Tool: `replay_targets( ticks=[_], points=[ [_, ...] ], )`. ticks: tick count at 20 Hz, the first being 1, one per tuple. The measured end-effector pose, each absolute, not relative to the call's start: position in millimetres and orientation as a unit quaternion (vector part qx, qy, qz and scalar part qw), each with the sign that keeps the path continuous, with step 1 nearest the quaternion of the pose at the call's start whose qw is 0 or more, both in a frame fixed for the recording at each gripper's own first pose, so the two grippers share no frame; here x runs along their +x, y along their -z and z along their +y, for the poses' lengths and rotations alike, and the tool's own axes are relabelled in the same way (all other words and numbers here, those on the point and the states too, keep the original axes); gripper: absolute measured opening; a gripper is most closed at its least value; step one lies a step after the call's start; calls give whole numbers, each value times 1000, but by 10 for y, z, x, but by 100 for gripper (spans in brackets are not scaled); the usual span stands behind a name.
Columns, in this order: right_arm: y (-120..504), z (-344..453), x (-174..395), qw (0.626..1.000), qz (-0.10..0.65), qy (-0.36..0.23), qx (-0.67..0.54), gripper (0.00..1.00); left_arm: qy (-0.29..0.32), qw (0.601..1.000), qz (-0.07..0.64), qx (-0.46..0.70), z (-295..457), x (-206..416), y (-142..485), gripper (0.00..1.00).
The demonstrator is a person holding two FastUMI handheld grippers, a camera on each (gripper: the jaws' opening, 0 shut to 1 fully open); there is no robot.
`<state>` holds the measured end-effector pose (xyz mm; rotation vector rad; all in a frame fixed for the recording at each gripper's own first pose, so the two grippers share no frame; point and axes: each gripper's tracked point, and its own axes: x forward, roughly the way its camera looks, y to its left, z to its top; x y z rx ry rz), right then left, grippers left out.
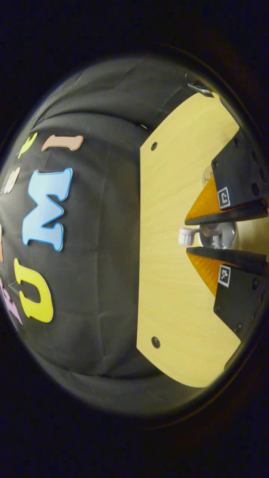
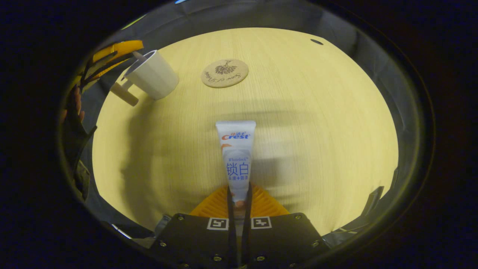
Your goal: Put the toothbrush and toothpaste on the desktop into the cup, then pick up the cup and place it on the coaster on the desktop.
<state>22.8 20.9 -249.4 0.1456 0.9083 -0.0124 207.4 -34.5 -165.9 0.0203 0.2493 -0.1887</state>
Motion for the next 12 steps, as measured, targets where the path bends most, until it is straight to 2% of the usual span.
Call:
replay_targets(
  ticks=[3, 4, 8, 12],
  points=[
    [2470, 219, 233, 895, 439, 6, 80, 7, 92, 988, 125, 7, -215, 1879, 1632, 42],
    [2463, 224, 238, 894, 441, 8, 83, 7, 92, 988, 126, 6, -176, 1830, 1636, 46],
    [2360, 294, 323, 896, 436, 7, 84, 7, 91, 987, 129, 5, -19, 1609, 1658, 46],
    [2002, 476, 529, 911, 400, -11, 95, 7, 88, 986, 139, 4, 216, 1456, 1739, 46]
  ],
)
